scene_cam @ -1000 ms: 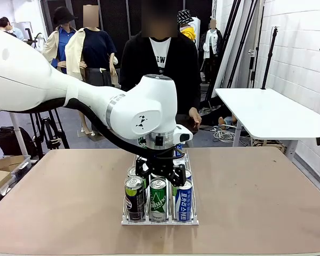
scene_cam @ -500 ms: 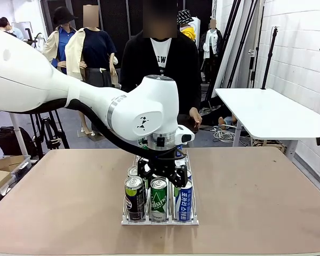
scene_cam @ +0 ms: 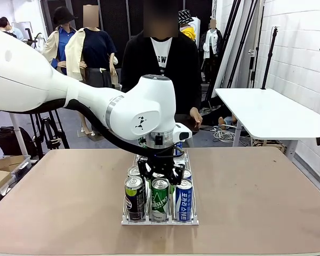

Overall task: Retrieve and hand over the desired beverage to the person.
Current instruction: Pick up a can of the same type that the person held from the Automatic Can Dispenser.

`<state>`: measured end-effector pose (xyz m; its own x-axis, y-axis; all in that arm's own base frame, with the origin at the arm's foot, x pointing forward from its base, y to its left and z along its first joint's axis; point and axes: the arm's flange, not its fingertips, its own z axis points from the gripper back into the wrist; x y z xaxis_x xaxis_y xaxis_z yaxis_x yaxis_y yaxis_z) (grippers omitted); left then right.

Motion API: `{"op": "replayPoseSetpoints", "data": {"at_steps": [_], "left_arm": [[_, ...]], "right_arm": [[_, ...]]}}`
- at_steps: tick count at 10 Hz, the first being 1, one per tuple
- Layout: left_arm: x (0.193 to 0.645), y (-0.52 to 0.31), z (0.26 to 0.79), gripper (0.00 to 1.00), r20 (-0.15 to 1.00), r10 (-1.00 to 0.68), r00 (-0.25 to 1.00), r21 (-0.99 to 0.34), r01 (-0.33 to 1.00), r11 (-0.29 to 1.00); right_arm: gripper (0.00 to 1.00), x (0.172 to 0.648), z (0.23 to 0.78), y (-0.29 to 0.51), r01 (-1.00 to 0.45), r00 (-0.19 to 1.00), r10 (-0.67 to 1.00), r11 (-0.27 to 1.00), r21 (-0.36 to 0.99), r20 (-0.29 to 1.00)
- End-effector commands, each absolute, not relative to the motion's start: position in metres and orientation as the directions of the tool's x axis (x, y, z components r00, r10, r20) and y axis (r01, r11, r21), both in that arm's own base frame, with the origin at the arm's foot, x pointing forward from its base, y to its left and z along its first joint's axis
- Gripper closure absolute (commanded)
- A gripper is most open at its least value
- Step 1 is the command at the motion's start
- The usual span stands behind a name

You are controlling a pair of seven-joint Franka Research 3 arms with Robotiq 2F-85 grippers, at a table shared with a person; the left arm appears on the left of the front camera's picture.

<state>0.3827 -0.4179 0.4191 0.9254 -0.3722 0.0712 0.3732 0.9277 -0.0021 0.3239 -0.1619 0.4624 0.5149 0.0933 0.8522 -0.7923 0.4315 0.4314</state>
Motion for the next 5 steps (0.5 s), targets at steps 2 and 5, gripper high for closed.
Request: {"op": "replayPoseSetpoints", "data": {"at_steps": [2, 5], "left_arm": [[0.3817, -0.4191, 0.4115, 0.85, 0.11, -0.364, 0.925, -0.002, 0.366, 0.93], [0.3842, -0.4122, 0.408, 1.0, 0.032, -0.313, 0.949, 0.022, 0.312, 0.95]], "right_arm": [[0.0, 0.3247, 0.4631, -0.1609, -0.795, 0.51, 0.081, 0.425, 0.433, 0.857], [0.0, 0.3247, 0.4631, -0.1609, -0.795, 0.51, 0.081, 0.425, 0.433, 0.857]]}}
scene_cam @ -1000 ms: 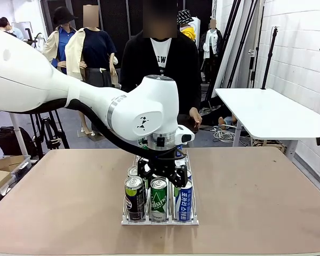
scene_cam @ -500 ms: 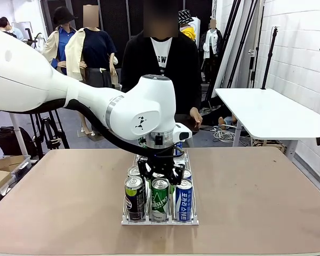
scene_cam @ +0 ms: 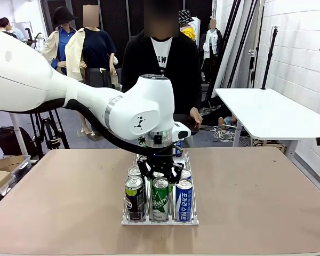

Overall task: Retrieve and hand over the desired beverage to the person.
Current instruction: Pick up a can of the same type that the person held from the Automatic Can Dispenser.

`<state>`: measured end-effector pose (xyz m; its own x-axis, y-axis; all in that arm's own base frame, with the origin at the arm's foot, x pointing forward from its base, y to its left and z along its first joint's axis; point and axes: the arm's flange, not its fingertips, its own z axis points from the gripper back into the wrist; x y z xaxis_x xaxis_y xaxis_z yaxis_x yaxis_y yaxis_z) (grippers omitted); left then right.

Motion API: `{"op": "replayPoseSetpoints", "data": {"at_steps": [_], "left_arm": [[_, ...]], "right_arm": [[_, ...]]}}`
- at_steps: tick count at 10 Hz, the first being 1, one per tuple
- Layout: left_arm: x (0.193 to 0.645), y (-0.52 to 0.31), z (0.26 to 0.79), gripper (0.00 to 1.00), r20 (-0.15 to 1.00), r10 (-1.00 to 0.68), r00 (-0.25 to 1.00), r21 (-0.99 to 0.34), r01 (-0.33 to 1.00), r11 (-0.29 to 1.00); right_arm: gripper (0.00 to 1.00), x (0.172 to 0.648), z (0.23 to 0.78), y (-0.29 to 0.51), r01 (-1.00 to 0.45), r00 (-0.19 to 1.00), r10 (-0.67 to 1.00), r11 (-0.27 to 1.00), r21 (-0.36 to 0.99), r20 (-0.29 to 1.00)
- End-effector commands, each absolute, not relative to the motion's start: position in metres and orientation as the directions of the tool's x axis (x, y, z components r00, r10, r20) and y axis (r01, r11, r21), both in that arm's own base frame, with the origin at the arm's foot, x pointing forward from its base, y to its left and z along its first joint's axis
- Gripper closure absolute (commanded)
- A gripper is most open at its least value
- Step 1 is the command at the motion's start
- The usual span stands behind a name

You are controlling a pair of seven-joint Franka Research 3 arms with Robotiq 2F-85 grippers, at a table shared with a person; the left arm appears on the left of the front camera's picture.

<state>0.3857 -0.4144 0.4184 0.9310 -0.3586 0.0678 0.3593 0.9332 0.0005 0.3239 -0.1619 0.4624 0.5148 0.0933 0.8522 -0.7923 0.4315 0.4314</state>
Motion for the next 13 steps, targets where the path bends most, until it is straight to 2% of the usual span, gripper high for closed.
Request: {"op": "replayPoseSetpoints", "data": {"at_steps": [1, 6, 13], "left_arm": [[0.386, -0.416, 0.419, 1.0, 0.079, -0.368, 0.926, -0.002, 0.37, 0.929], [0.386, -0.415, 0.419, 1.0, 0.069, -0.36, 0.93, 0.0, 0.361, 0.933], [0.37, -0.447, 0.547, 1.0, 0.196, -0.374, 0.906, -0.012, 0.384, 0.923]], "right_arm": [[0.0, 0.325, 0.463, -0.161, -0.795, 0.51, 0.081, 0.425, 0.433, 0.857], [0.0, 0.325, 0.463, -0.161, -0.795, 0.51, 0.081, 0.425, 0.433, 0.857], [0.0, 0.325, 0.463, -0.161, -0.795, 0.51, 0.081, 0.425, 0.433, 0.857]]}}
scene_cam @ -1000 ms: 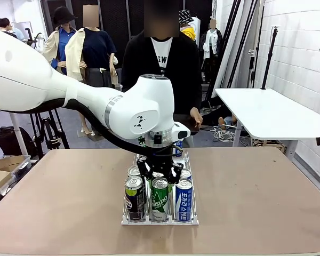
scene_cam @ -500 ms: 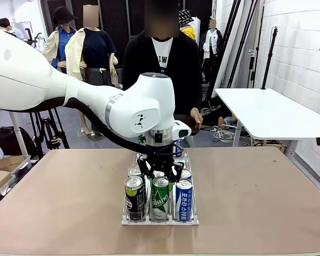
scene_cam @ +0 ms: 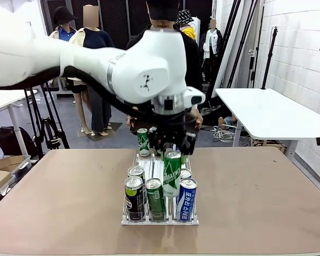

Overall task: Retrieve and hand over the desired beverage to the person.
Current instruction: Pick up a can of the same type that the person held from the Automatic Can Dispenser.

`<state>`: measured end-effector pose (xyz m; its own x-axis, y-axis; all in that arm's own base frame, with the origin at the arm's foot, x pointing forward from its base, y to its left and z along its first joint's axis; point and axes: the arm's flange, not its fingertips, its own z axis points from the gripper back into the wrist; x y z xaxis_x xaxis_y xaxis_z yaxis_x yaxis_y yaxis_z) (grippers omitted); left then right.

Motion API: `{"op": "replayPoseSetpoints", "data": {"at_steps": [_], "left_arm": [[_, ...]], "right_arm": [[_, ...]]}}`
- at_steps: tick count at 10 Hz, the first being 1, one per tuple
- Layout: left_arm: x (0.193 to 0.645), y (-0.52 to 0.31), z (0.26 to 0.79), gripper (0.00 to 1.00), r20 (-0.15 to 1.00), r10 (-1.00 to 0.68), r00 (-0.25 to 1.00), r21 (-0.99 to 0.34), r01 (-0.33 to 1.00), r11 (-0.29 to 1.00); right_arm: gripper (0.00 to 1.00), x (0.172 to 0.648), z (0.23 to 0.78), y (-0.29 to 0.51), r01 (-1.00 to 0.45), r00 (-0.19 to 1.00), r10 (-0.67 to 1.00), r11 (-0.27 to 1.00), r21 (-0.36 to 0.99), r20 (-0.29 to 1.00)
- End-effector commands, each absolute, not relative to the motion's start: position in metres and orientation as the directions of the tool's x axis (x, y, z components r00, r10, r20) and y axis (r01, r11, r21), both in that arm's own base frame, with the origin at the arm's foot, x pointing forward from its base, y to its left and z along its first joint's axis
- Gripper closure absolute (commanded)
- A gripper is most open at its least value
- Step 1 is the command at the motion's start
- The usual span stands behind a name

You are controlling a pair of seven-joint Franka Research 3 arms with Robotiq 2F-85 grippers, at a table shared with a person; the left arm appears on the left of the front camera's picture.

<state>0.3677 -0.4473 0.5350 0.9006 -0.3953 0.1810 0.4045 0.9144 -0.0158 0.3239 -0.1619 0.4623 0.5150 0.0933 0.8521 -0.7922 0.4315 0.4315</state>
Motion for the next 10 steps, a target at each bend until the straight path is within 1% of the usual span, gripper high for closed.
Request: {"op": "replayPoseSetpoints", "data": {"at_steps": [1, 3, 5, 7, 8, 9, 10], "left_arm": [[0.368, -0.444, 0.567, 1.0, 0.211, -0.368, 0.906, -0.02, 0.381, 0.925], [0.372, -0.439, 0.597, 1.0, 0.236, -0.357, 0.904, -0.02, 0.372, 0.928], [0.387, -0.423, 0.623, 1.0, 0.239, -0.327, 0.914, -0.038, 0.345, 0.938], [0.417, -0.4, 0.638, 1.0, 0.23, -0.32, 0.919, -0.052, 0.34, 0.939], [0.438, -0.38, 0.643, 1.0, 0.227, -0.299, 0.927, -0.054, 0.318, 0.946], [0.455, -0.351, 0.658, 1.0, 0.244, -0.277, 0.929, -0.069, 0.302, 0.951], [0.459, -0.34, 0.661, 1.0, 0.247, -0.269, 0.931, -0.081, 0.297, 0.952]], "right_arm": [[0.0, 0.325, 0.463, -0.161, -0.795, 0.51, 0.081, 0.425, 0.433, 0.857], [0.0, 0.325, 0.463, -0.161, -0.795, 0.51, 0.081, 0.425, 0.433, 0.857], [0.0, 0.325, 0.463, -0.161, -0.795, 0.51, 0.081, 0.425, 0.433, 0.857], [0.0, 0.325, 0.463, -0.161, -0.795, 0.51, 0.081, 0.425, 0.433, 0.857], [0.0, 0.325, 0.463, -0.161, -0.795, 0.51, 0.081, 0.425, 0.433, 0.857], [0.0, 0.325, 0.463, -0.161, -0.795, 0.51, 0.081, 0.425, 0.433, 0.857], [0.0, 0.325, 0.463, -0.161, -0.795, 0.51, 0.081, 0.425, 0.433, 0.857]]}}
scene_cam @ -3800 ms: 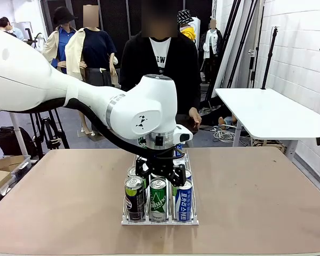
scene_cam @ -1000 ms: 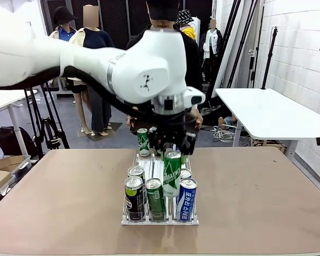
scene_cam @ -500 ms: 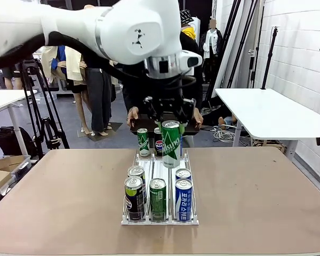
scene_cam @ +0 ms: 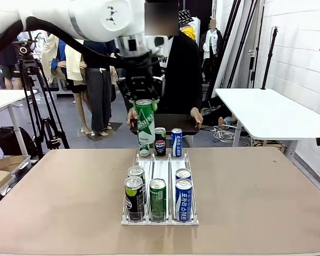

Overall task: Retrieve and hand over the desired beverage to the person.
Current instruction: Pick up a can of the same type that the person held from the Automatic Can Dispenser.

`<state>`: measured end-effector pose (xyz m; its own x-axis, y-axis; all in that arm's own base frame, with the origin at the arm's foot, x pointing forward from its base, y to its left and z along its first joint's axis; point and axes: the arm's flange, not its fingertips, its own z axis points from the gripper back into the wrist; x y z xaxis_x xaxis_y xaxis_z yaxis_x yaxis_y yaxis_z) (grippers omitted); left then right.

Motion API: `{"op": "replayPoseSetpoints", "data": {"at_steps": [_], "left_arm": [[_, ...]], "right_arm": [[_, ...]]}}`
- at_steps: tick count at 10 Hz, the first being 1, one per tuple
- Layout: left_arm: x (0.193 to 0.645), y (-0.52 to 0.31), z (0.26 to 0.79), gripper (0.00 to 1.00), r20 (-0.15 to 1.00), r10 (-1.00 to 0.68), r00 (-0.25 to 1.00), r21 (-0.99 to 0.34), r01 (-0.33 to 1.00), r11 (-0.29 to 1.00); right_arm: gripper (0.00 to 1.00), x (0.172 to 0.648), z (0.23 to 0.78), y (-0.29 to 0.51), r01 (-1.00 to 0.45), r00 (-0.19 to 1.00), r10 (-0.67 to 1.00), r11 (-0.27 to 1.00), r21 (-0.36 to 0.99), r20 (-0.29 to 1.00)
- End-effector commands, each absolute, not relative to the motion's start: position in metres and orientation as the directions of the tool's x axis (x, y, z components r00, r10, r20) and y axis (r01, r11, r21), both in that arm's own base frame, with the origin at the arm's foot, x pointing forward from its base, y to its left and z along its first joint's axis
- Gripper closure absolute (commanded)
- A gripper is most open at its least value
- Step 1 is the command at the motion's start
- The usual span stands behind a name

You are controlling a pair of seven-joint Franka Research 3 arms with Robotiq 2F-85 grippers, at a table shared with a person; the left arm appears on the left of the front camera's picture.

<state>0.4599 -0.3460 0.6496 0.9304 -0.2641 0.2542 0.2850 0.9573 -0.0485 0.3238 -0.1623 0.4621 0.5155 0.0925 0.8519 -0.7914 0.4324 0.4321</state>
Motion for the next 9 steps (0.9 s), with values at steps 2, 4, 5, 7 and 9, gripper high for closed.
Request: {"op": "replayPoseSetpoints", "data": {"at_steps": [2, 4, 5, 7, 9], "left_arm": [[0.47, -0.3, 0.671, 1.0, 0.259, -0.235, 0.937, -0.069, 0.261, 0.963], [0.464, -0.267, 0.68, 1.0, 0.269, -0.212, 0.94, -0.058, 0.235, 0.97], [0.461, -0.25, 0.684, 1.0, 0.269, -0.192, 0.944, -0.033, 0.209, 0.977], [0.466, -0.219, 0.685, 1.0, 0.222, -0.154, 0.963, 0.056, 0.145, 0.988], [0.478, -0.189, 0.681, 1.0, 0.199, -0.114, 0.973, 0.089, 0.098, 0.991]], "right_arm": [[0.0, 0.325, 0.463, -0.161, -0.795, 0.51, 0.081, 0.425, 0.433, 0.857], [0.0, 0.325, 0.463, -0.161, -0.795, 0.51, 0.081, 0.425, 0.433, 0.857], [0.0, 0.325, 0.463, -0.161, -0.795, 0.51, 0.081, 0.425, 0.433, 0.857], [0.0, 0.325, 0.463, -0.161, -0.795, 0.51, 0.081, 0.425, 0.433, 0.857], [0.0, 0.325, 0.463, -0.161, -0.795, 0.51, 0.081, 0.425, 0.433, 0.857]]}}
